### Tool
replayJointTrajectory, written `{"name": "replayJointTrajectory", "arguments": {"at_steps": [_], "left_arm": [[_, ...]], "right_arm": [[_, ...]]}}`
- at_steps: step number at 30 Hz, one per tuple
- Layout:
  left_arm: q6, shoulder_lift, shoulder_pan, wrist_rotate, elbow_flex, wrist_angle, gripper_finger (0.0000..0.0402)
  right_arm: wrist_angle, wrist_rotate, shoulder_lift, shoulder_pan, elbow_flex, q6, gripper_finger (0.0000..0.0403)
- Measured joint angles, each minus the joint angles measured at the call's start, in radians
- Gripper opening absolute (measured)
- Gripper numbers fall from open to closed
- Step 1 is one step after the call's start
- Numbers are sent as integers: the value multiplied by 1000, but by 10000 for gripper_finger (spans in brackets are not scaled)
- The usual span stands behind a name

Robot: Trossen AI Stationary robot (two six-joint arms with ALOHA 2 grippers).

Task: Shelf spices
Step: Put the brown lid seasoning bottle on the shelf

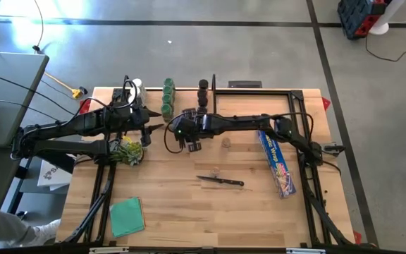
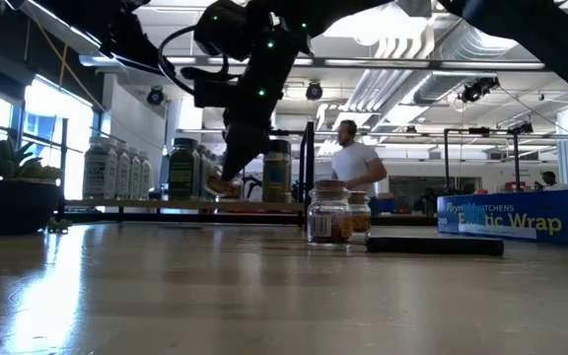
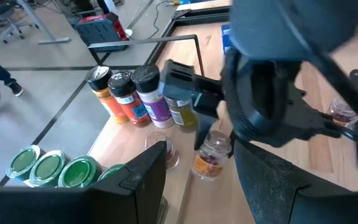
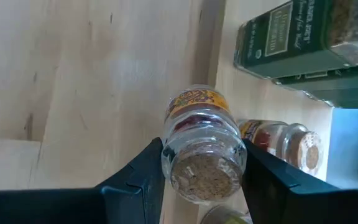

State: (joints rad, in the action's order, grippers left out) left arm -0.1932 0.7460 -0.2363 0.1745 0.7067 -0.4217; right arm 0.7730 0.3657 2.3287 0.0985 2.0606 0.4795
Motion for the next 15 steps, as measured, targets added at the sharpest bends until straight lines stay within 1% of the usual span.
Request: {"name": "replayJointTrajectory", "arguments": {"at_steps": [4,8,12,13,15], "left_arm": [[1,0,0,-10,0,-10,183],[-2,1,0,-6,0,-42,183],[-8,5,0,29,-5,-57,183],[-11,7,0,35,-8,-57,183],[-19,11,1,56,-13,-52,183]], "right_arm": [[10,38,-6,-10,19,-5,156],[70,33,-9,-22,144,-7,156],[101,-35,-15,-35,283,-36,156],[102,-66,-16,-37,298,-41,156],[57,-126,-44,-42,274,-42,156]]}}
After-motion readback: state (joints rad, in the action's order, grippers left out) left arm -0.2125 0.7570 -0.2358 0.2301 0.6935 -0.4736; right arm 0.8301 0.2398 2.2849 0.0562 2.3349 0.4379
